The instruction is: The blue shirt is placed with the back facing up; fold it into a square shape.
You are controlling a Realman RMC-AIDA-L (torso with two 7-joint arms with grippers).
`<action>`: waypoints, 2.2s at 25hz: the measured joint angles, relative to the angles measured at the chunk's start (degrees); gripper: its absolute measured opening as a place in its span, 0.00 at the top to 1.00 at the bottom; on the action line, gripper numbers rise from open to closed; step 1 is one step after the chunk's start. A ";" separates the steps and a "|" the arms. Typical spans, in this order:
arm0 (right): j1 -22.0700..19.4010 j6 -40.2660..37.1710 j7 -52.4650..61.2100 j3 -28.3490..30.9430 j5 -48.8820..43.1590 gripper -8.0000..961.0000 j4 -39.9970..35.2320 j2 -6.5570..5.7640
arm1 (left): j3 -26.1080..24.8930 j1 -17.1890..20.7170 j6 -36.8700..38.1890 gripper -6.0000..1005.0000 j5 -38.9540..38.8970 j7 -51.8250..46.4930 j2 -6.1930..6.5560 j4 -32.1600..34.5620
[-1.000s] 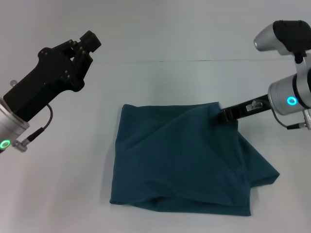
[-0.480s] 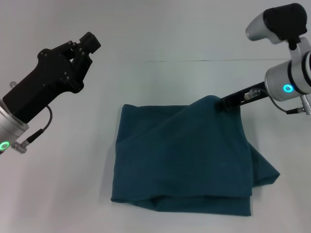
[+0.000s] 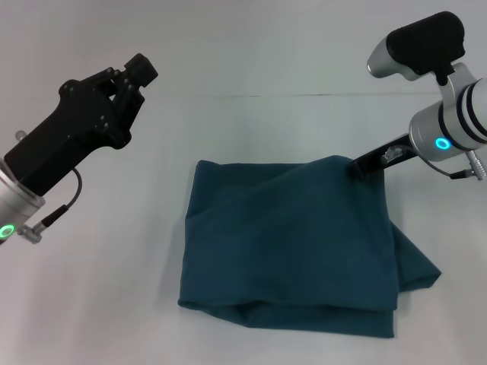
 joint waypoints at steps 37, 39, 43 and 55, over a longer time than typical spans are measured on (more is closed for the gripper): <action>-23.66 -12.07 13.13 1.14 17.04 0.55 -29.03 0.28 | 0.02 1.24 0.88 0.96 0.43 0.65 0.00 -0.02; -24.35 -11.93 13.31 1.23 17.27 0.55 -28.87 0.36 | 0.02 1.29 0.88 0.95 0.45 0.66 0.00 -0.02; -24.87 -10.97 12.97 1.42 17.77 0.55 -27.55 0.26 | 0.10 1.42 0.94 0.95 0.48 0.67 0.00 -0.13; -20.51 -8.49 5.85 5.32 19.64 0.55 -17.99 -0.04 | 0.43 1.74 3.00 0.95 0.09 0.56 0.00 -0.73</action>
